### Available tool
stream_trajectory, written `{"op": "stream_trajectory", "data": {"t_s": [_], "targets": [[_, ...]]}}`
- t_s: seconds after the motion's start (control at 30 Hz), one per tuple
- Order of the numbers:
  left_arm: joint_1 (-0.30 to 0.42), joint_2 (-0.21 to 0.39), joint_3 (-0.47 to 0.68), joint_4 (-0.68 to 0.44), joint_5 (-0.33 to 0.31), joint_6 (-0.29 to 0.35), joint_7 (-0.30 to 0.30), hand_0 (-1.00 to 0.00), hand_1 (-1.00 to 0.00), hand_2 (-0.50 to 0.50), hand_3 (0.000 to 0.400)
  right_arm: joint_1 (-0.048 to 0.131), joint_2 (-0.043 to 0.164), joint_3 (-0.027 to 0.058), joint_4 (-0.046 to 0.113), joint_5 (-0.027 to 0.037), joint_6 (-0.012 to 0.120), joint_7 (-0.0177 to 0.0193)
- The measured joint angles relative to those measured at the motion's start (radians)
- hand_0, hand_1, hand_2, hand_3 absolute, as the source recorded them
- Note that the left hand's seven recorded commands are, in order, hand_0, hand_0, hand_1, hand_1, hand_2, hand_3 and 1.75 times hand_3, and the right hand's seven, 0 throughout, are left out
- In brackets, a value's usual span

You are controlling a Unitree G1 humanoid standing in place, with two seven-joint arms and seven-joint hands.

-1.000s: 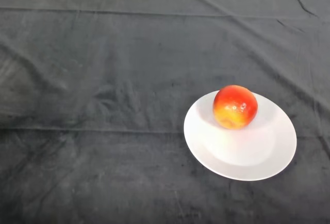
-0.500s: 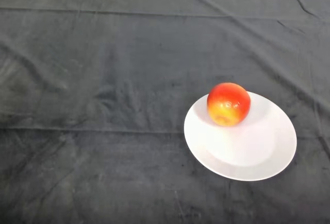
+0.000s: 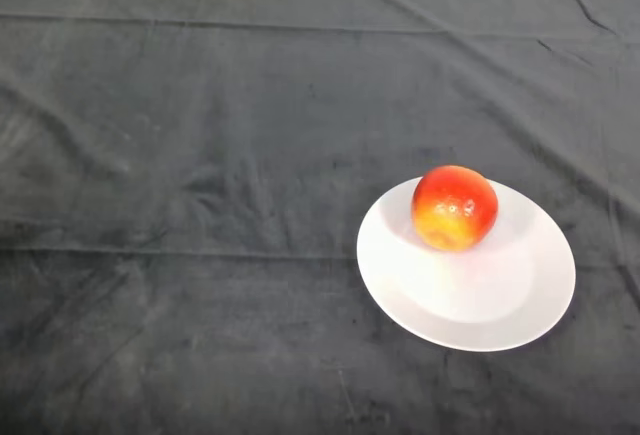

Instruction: Move the apple to the plate

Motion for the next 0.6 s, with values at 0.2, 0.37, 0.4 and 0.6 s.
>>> {"op": "stream_trajectory", "data": {"t_s": [0.2,0.37,0.4,0.6], "targets": [[0.0,0.0,0.0,0.0,0.02,0.0,0.013,0.0,0.0,0.0,0.0,0.0,0.0,0.0,0.0,0.0,0.0,0.0],[0.0,0.0,0.0,0.0,0.034,0.0,0.014,0.0,0.0,0.0,0.0,0.0,0.0,0.0,0.0,-0.0001,0.0,0.0],[0.0,0.0,0.0,0.0,0.035,0.0,0.015,0.0,0.0,0.0,0.0,0.0,0.0,0.0,0.0,-0.0001,0.0,0.0],[0.0,0.0,0.0,0.0,0.049,0.0,0.028,0.0,0.0,0.0,0.0,0.0,0.0,0.0,0.0,0.0,0.0,0.0]]}}
